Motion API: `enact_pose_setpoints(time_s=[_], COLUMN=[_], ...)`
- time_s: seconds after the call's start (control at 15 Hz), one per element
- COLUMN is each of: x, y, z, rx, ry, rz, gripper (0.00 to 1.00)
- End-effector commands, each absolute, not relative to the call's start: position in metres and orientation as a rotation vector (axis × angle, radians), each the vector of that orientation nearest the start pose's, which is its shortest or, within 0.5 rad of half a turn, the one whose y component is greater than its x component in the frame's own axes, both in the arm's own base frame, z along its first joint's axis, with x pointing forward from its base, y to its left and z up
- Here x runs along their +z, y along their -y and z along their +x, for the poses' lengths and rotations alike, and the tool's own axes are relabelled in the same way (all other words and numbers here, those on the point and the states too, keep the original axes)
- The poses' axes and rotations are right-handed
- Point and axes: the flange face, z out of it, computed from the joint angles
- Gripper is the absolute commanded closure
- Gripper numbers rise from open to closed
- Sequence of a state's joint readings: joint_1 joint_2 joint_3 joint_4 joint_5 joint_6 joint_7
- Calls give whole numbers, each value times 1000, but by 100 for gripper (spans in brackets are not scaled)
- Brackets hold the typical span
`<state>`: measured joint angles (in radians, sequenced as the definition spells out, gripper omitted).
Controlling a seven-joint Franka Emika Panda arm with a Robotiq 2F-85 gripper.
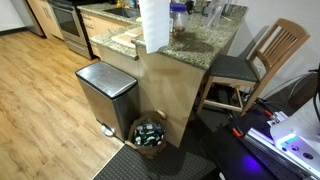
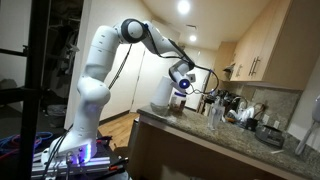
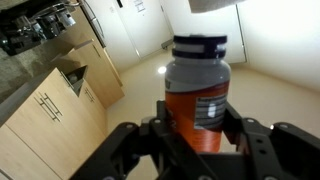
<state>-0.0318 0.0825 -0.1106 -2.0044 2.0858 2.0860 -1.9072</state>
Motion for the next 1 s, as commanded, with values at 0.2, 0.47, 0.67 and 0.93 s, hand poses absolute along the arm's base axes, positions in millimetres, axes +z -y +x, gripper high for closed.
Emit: enact_pose_setpoints(time_s=[0.2, 0.47, 0.67, 0.93], x=[447, 413, 405, 408], y=[47, -7, -15, -15], z=[610, 589, 595, 592], rx=[-1396, -1191, -1164, -1054], ry=[-33, -203, -191, -384], rz=[-1660, -1632, -1640, -1552], gripper=[76, 76, 51, 76])
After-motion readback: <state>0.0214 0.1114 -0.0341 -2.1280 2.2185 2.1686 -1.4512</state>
